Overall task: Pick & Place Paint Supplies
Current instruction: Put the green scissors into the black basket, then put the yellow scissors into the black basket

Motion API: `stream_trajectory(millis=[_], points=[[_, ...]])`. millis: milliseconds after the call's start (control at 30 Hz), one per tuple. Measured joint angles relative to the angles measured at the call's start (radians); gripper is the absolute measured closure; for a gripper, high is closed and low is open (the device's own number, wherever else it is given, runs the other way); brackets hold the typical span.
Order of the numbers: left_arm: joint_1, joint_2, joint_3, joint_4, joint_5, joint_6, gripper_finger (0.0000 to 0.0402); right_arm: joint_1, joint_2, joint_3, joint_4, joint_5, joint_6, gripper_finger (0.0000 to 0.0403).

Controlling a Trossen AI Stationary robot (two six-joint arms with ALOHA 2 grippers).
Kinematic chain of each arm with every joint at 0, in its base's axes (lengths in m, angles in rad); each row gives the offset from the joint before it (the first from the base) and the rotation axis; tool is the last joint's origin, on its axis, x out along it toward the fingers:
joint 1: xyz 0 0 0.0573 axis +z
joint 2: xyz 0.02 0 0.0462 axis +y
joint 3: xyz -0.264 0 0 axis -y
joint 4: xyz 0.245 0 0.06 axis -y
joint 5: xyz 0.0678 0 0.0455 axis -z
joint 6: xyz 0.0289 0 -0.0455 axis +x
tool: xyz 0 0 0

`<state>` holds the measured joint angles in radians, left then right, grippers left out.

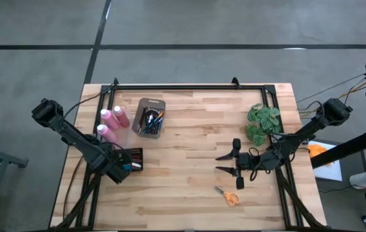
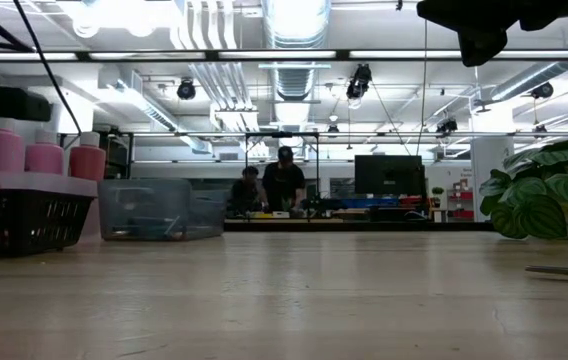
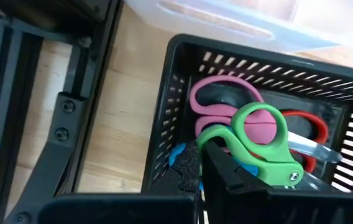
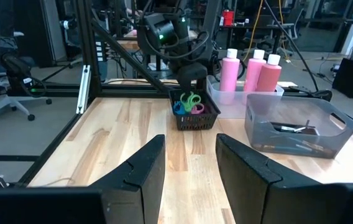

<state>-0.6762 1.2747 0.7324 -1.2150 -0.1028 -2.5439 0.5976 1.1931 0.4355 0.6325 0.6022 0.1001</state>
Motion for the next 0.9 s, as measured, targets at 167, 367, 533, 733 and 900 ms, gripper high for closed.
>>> stream_trajectory(millis=[167,367,533,733,900], points=[[0.000,-0.001,-0.014,0.023,0.003,0.000,0.0397,0.000,0.000,0.000,0.000,0.000,0.001,0.0261],[0.000,-0.002,-0.013,0.023,0.007,0.000,0.0352,0.000,0.000,0.000,0.000,0.000,-0.003,0.0261],[0.000,-0.002,-0.013,0.026,0.007,0.004,0.0333,0.000,0.000,0.000,0.000,0.000,-0.002,0.0261],[0.000,-0.002,-0.012,0.033,0.007,0.004,0.0331,0.000,0.000,0.000,0.000,0.000,0.001,0.0261],[0.001,-0.036,-0.011,0.087,0.003,0.021,0.0331,0.000,0.000,0.000,0.000,0.000,-0.002,0.0261]])
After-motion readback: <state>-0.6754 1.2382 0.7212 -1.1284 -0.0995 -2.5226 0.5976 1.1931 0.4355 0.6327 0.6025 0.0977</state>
